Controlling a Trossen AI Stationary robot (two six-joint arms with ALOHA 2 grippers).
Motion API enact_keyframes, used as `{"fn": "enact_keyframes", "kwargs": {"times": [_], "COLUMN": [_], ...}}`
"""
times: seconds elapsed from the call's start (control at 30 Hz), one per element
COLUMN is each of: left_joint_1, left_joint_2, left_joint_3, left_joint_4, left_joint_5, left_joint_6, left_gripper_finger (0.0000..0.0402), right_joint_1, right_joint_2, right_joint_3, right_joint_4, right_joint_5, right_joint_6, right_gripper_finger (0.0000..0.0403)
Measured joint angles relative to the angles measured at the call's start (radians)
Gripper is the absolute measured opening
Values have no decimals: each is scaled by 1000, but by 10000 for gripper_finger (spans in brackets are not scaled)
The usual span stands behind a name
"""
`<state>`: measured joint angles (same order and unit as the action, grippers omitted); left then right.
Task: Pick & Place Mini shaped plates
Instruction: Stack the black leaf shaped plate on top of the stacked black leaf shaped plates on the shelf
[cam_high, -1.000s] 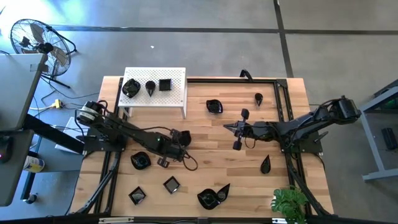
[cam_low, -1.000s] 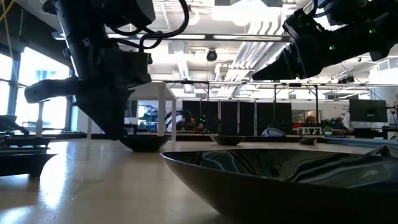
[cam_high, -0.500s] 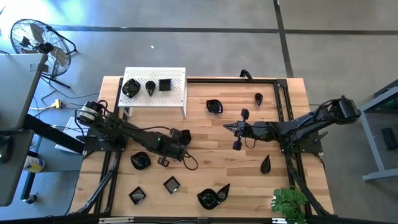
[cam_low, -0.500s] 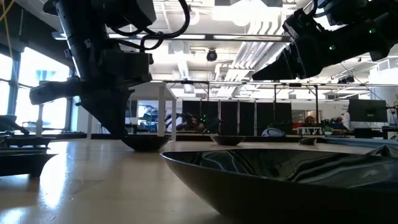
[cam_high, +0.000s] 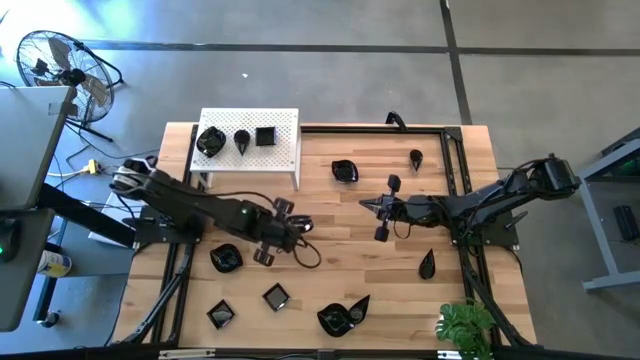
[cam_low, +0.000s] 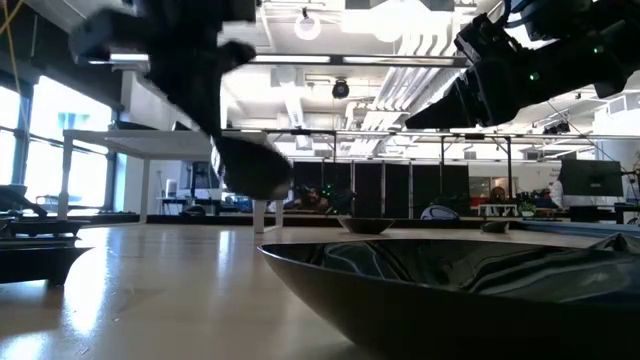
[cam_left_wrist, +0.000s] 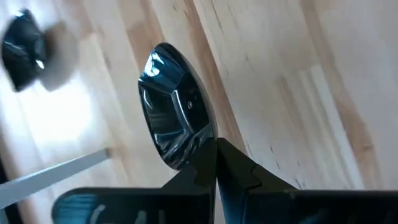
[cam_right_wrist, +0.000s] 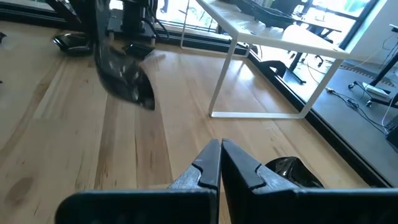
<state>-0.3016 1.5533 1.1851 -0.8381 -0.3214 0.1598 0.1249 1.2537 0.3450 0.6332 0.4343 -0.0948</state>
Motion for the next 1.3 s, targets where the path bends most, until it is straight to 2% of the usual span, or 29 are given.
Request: {"fn": "enact_keyframes", "kwargs": {"times": [0.13,0.33,0.63,0.83,1.1,1.3], "left_joint_1": [0,0,0,0,-7,4], "left_joint_2": [-31,-67,-81,-124,-256,-379], "left_joint_3": [81,211,323,328,322,221], "left_joint_4": [-74,-226,-512,-656,-735,-734], "left_joint_5": [-22,-124,-347,-433,-501,-541], "left_joint_6": [-7,-39,-105,-213,-327,-329], "left_gripper_finger": [0,0,0,0,0,0], "right_joint_1": [0,0,0,0,0,0], "right_joint_2": [0,0,0,0,0,0], "right_joint_3": [0,0,0,0,0,0], "right_joint_4": [-5,-7,-7,-7,-8,-7], "right_joint_5": [0,-13,-23,-25,-41,-48], "right_joint_6": [0,0,0,7,9,16], "right_gripper_finger": [2,2,2,1,1,1]}}
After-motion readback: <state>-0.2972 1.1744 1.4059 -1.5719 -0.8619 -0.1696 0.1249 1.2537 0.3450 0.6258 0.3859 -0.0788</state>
